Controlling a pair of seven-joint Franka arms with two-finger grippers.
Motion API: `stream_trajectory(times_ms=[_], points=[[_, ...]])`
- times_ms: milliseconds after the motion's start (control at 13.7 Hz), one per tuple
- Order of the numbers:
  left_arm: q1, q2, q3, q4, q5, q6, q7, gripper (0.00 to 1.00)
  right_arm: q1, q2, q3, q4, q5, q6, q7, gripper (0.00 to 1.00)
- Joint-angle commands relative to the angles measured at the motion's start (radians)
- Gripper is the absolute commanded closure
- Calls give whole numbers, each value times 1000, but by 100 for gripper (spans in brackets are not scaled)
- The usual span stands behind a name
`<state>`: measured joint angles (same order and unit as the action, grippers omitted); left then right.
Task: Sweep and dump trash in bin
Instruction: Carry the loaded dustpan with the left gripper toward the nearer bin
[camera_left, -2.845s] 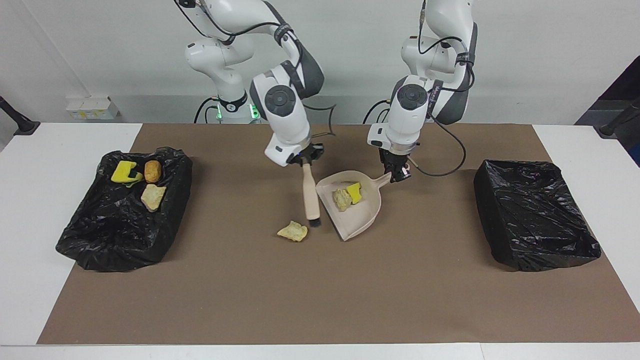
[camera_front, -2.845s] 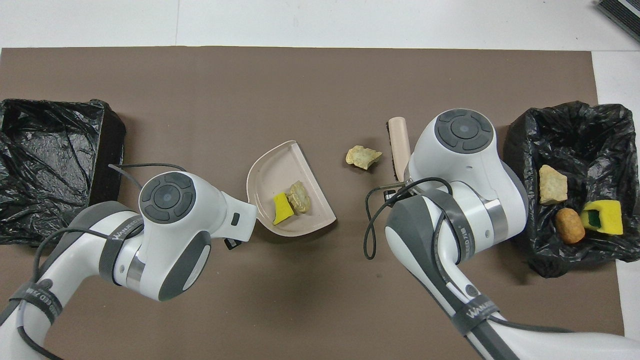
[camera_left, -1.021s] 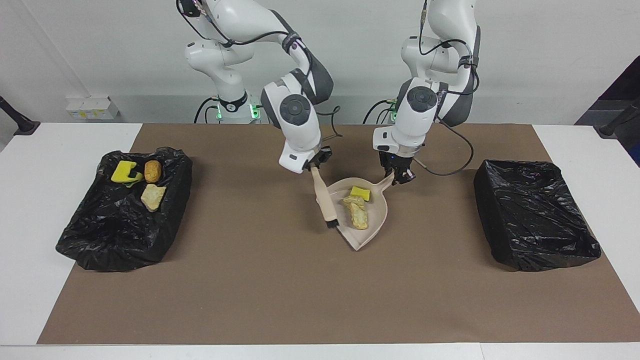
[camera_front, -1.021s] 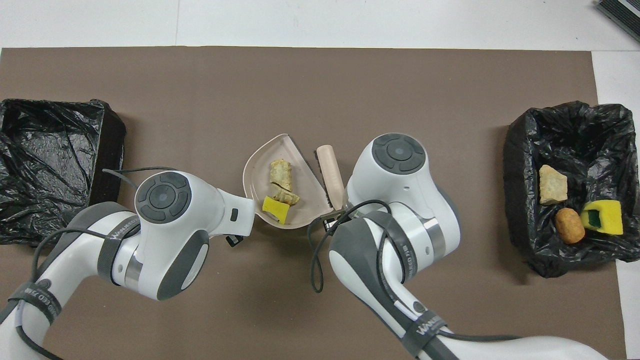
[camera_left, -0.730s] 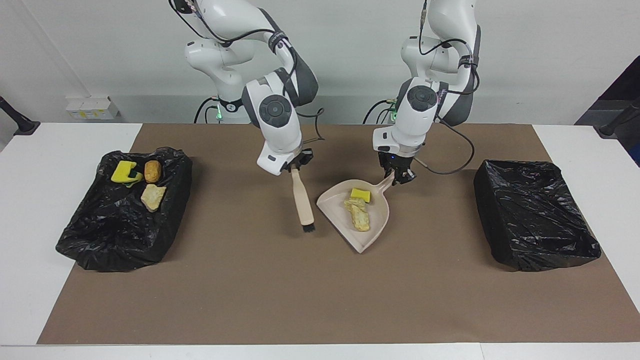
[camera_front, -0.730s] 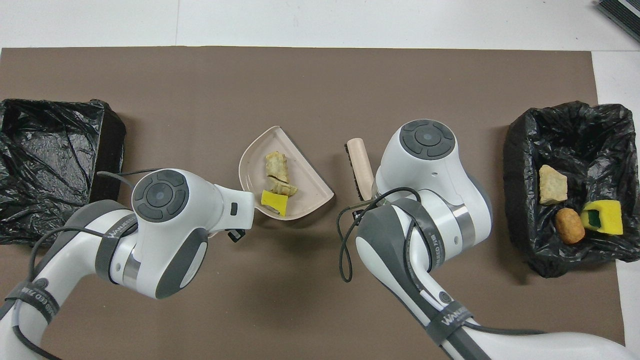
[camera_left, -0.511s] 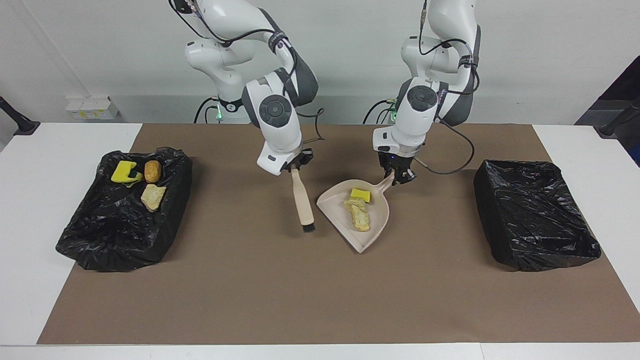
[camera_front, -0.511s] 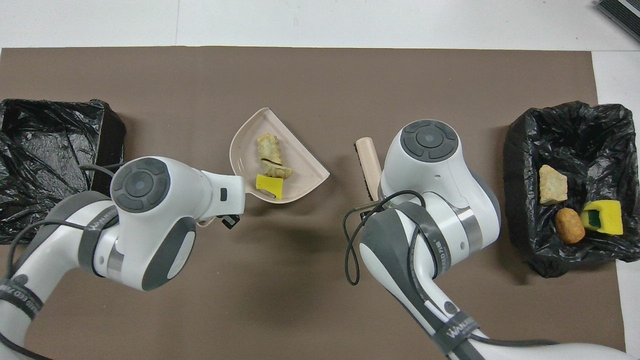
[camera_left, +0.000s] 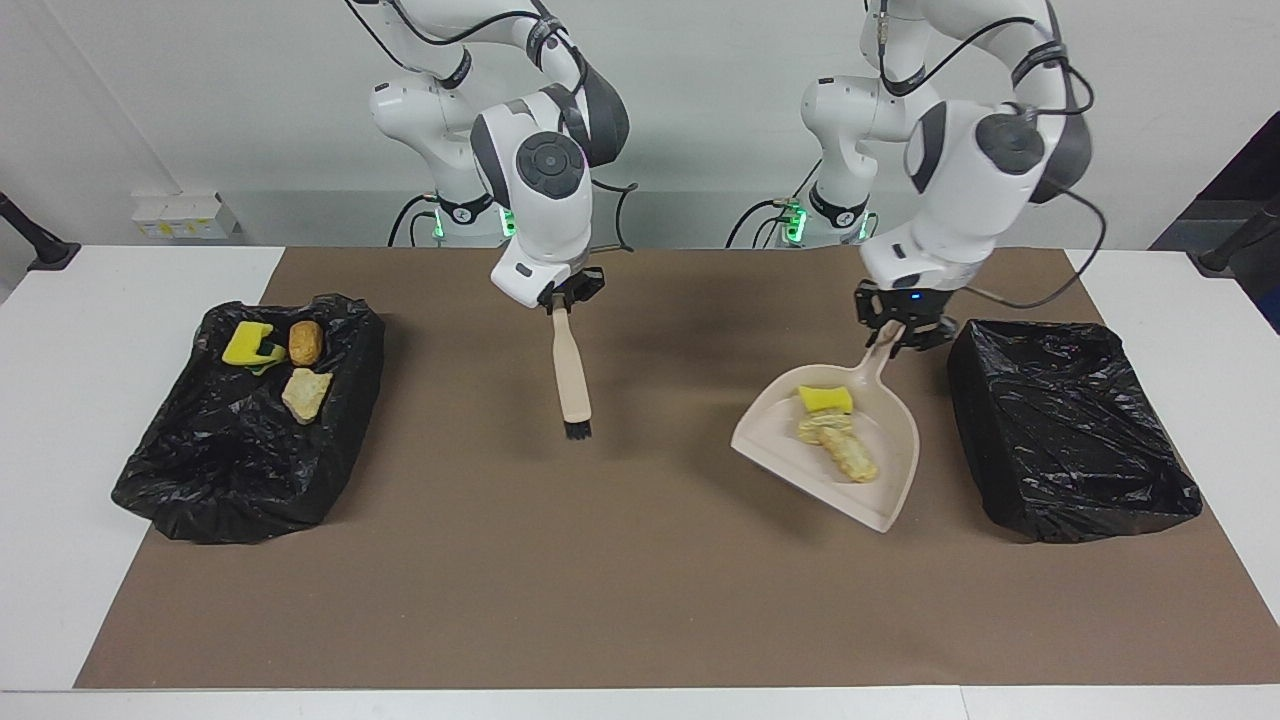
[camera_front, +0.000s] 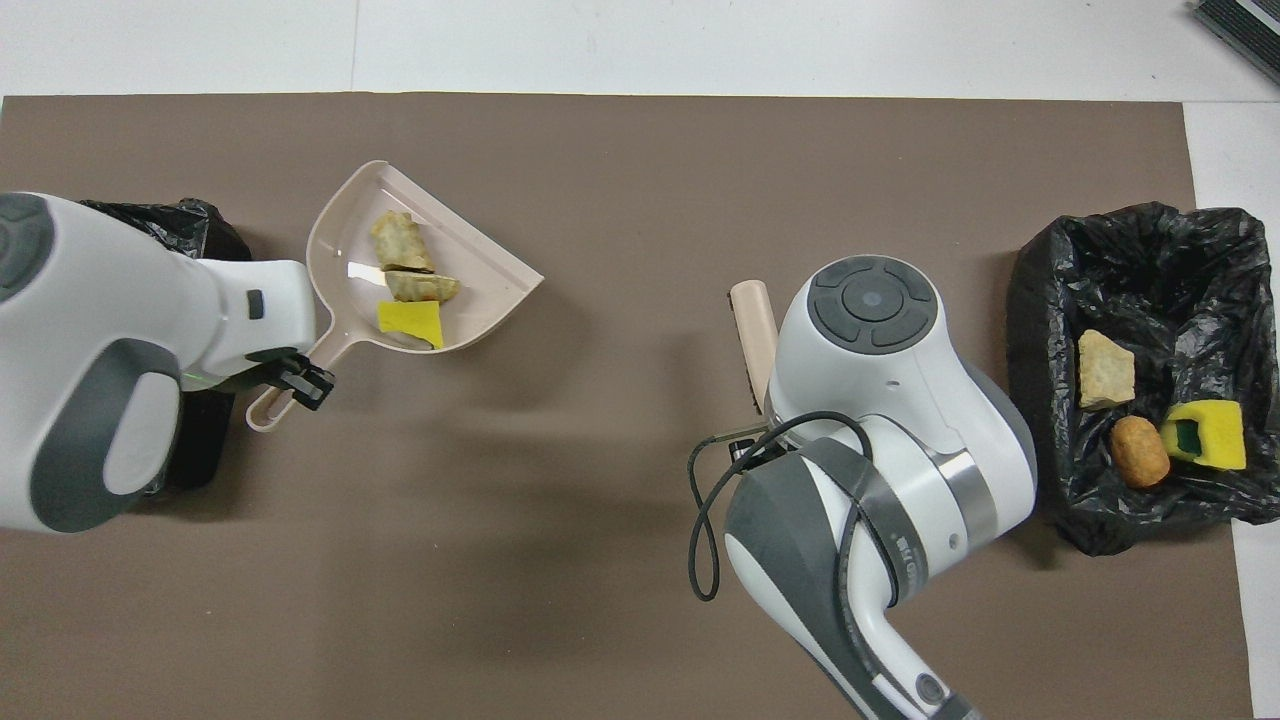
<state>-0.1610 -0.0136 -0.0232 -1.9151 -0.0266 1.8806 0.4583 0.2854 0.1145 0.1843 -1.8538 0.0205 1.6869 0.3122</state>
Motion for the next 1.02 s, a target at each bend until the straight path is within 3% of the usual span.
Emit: stream_trajectory(times_ms=[0,219,511,802,948], points=[[116,-17,-9,51,-7,-89,133,100,33,-51,9,-80,10,81,76,100],[305,-25,-4,85,-9,-157,343,100,128,-91,9,-157,87,131,149,100],[492,-23,11,97,25,-167,470,100,297,-46,11,-217,113,278,387,100],[520,6,20,145,308,-94,601,100,373,27,11,-249,188,390,441,100],[514,30,19,182,405,-72,648,100,391,34,11,-254,210,387,438,100]])
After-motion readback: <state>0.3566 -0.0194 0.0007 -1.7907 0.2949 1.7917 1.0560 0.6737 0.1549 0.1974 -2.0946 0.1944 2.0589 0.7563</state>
